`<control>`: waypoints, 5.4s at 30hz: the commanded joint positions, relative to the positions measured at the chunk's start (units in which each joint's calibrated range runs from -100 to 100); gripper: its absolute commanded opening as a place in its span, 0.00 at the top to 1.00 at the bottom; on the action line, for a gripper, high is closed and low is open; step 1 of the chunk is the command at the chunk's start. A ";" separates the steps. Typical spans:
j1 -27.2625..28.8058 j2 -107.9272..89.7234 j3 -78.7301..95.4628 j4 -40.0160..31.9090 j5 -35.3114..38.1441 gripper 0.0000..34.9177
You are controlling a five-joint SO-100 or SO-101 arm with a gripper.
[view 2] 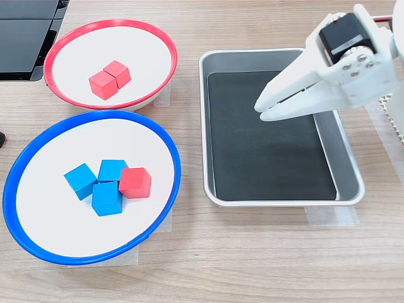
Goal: Relocate any red block in the blue dish to the red dish, correcting any misplacement.
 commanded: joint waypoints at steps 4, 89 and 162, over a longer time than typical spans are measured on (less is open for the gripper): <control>0.51 -0.26 0.00 0.11 -0.20 0.99; -7.49 117.70 -99.04 0.03 46.79 0.42; 11.90 109.00 -99.77 -1.46 40.20 0.99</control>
